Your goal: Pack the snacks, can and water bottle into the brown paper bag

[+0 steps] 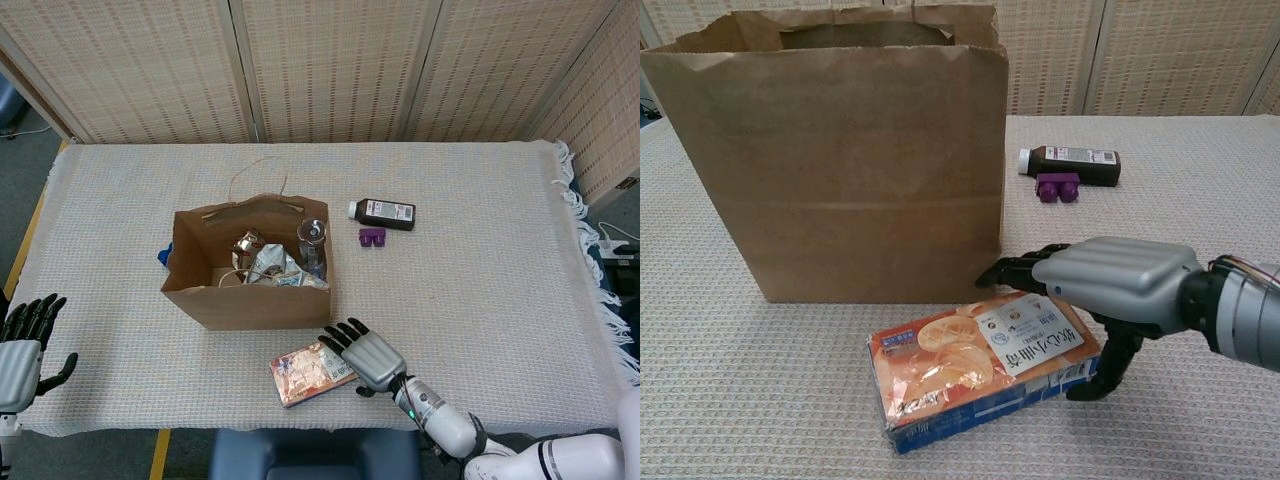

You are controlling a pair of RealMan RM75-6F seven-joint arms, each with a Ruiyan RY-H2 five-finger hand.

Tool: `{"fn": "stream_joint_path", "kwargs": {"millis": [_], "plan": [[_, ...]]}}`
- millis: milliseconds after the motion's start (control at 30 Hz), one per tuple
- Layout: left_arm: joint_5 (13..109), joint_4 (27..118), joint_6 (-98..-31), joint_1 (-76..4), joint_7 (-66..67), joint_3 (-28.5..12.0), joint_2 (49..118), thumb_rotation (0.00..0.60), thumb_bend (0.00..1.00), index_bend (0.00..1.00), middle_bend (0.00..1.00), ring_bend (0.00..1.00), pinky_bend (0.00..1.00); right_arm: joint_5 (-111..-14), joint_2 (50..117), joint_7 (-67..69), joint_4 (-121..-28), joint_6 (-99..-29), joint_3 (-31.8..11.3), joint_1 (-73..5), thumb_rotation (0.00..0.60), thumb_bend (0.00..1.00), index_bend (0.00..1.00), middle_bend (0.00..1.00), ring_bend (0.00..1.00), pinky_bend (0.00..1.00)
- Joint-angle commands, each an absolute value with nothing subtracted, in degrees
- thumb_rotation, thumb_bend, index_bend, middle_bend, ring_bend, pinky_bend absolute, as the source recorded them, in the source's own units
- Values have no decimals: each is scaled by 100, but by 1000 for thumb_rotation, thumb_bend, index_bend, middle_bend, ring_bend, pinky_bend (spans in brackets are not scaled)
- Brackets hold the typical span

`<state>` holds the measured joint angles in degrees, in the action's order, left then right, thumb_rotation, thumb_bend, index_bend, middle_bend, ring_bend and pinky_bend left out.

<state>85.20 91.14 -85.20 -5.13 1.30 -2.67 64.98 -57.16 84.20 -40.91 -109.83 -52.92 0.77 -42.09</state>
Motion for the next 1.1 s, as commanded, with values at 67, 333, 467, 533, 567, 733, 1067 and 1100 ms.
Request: {"fn": "stream_joint_path", "kwargs": {"millis": [67, 333, 467, 533, 567, 733, 1067, 1100], "plan": [[8523, 9111, -8523, -512, 124, -266, 6499, 600, 360, 44, 0, 0, 0, -5438, 8722, -4049, -10800, -5324, -9, -4296, 600, 78, 0, 0, 0, 0], [8545, 9093, -8518, -517, 87, -258, 6491, 600, 359, 44, 0, 0, 0, -5075, 9215, -4051, -10436, -5377, -100, -4451, 600, 79, 0, 0, 0, 0], [8552, 9089, -8517, -516, 67, -253, 6487, 600, 358, 44, 0, 0, 0, -4783, 9467, -4097, -10299, -5447, -154, -4525, 600, 79, 0, 0, 0, 44], [8555, 9088, -8516, -517, 53, -251, 6483, 600, 358, 44, 0, 0, 0, -4765, 9580, -4135, -10247, -5566, -155, -4531, 600, 84, 27, 70, 65, 209], [8556, 9087, -8515, -516, 46, -250, 6481, 600, 358, 44, 0, 0, 0, -4779, 9616, -4155, -10230, -5621, -141, -4526, 600, 108, 100, 149, 155, 336], [8565, 9075, -8512, -518, 14, -246, 6475, 600, 359, 44, 0, 0, 0, -5071, 9638, -4097, -10273, -5804, -41, -4458, 600, 304, 492, 523, 589, 718], [8571, 9075, -8519, -512, 5, -240, 6473, 600, 359, 44, 0, 0, 0, -5780, 8263, -3612, -11570, -6127, 158, -4140, 600, 327, 573, 599, 665, 733], [8571, 9076, -8520, -512, 9, -240, 6474, 600, 359, 43, 0, 0, 0, -5860, 8044, -3552, -11705, -6159, 178, -4103, 600, 327, 571, 599, 664, 733]]}}
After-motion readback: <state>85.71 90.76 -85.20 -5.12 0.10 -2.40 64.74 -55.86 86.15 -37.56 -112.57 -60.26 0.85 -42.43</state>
